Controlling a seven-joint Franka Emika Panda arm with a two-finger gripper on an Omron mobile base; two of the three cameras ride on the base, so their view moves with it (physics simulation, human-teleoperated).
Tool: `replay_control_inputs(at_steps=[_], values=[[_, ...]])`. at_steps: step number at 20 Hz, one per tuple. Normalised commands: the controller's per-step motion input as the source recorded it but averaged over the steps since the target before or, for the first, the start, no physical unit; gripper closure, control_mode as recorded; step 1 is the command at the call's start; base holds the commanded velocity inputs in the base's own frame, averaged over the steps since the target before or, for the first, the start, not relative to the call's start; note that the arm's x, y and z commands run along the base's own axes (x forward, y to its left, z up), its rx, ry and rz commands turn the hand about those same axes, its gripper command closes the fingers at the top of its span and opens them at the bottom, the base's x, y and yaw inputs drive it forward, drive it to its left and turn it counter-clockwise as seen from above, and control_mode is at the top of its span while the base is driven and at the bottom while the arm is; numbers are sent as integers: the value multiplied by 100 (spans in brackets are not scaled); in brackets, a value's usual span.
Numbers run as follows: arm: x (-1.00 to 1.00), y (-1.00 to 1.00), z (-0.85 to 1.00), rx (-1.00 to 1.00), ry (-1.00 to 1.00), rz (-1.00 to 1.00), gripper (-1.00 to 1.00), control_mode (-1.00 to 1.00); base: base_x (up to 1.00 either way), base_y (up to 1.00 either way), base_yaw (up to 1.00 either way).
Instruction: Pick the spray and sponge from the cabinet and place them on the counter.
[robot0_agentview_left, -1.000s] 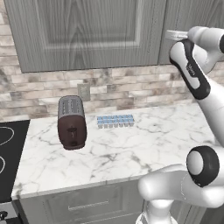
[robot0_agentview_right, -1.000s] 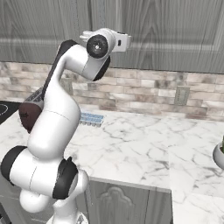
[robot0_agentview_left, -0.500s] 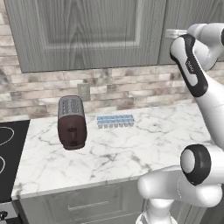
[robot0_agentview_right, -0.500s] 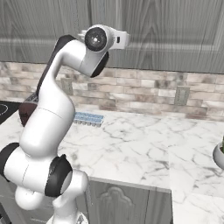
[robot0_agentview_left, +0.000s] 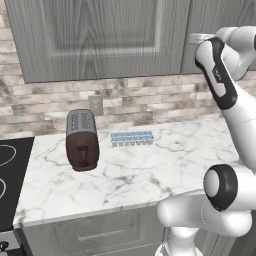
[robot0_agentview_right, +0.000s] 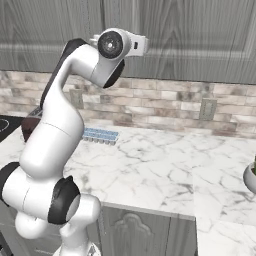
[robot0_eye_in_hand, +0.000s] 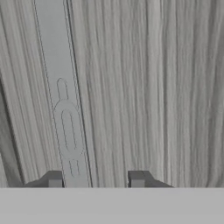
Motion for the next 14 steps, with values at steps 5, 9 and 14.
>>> replay_control_inputs(at_steps=[5,9,14], values=[[-5,-53,0,0,0,0,100,-100,0,0,0],[-18,-72,0,0,0,0,100,-100,0,0,0],[-30,-80,0,0,0,0,100,-100,0,0,0]])
